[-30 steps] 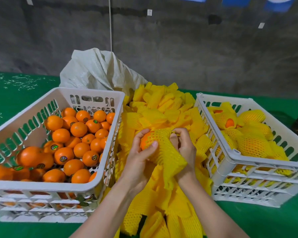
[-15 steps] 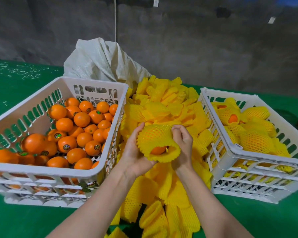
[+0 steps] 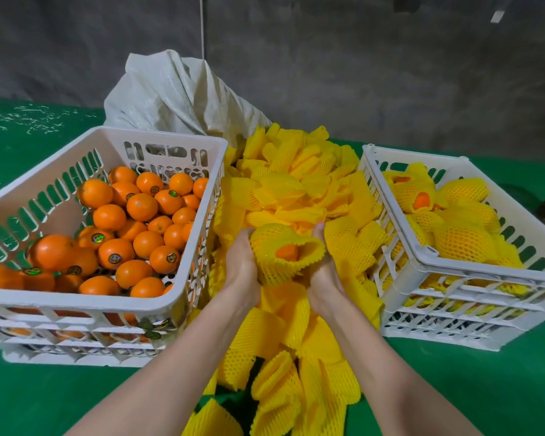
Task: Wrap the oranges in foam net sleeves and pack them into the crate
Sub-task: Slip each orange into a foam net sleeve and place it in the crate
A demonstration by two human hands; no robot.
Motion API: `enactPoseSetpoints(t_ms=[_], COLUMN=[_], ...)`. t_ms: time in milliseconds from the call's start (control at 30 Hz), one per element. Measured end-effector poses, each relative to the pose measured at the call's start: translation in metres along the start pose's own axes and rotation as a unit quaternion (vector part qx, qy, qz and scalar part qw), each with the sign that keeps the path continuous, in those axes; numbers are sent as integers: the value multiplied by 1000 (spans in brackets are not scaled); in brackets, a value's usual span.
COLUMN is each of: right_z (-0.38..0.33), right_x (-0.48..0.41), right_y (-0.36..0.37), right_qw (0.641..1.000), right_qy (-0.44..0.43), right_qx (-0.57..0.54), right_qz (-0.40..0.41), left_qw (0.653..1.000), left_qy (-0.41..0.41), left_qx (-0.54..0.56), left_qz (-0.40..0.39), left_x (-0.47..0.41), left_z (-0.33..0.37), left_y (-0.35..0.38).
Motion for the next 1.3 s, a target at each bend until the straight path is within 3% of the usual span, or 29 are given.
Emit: enactPoseSetpoints(t_ms=[67,167,233,333,367,533,667,767,833,867,933,1000,1067,1133,1200,1300], right_z=[-1,0,0,2,2,2,3,3,1,0,-6,-12,-15,-19,-22,-30], right_x=[2,8,10,9,9,16,21,22,20,19,20,23,25,26,29,31], right_y=[3,6,5,4,4,1,0,-3,-7,-10,-15,-17,-18,-18,-12,-3], right_qw=[998,997,998,986,980,964,958,963,974,981,988,981,971,980,983,982], right_qy=[55,65,56,80,86,107,114,78,13,-22,-91,-176,-221,-195,-149,-131], right_qx=[1,35,4,-140,-174,-232,-253,-256,-228,-192,-95,25,83,32,-48,-76], right_qz=[-16,13,5,-32,-43,-76,-77,-35,10,33,77,74,30,-30,-98,-113], left_qw=[990,918,899,971,981,973,971,926,909,921,944,935,930,925,896,844], left_qy=[96,288,322,175,122,107,47,173,191,129,-75,-144,-106,-19,54,108], left_qx=[-107,-266,-292,-124,-81,-94,-144,-295,-343,-336,-258,-220,-248,-278,-332,-393], left_qz=[-3,-63,-63,-107,-131,-182,-185,-156,-141,-148,-191,-239,-250,-258,-291,-348], left_x=[-3,-5,-6,-6,-8,-9,-5,-5,-4,-3,1,12,14,13,15,19], left_z=[1,2,3,0,-3,-4,0,9,19,21,23,23,22,27,39,59], left_y=[-3,-6,-7,-8,-9,-11,-4,-1,-1,-1,-1,5,10,13,14,15])
Point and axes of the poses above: each hand's wrist, its own x-axis away from the middle knuckle, its own y-axis out of the palm, z = x × y, the point moved 2 cm from there along -x, towards the middle knuckle, and after that the axes turned 13 degrees about x, right-handed, at the moved point
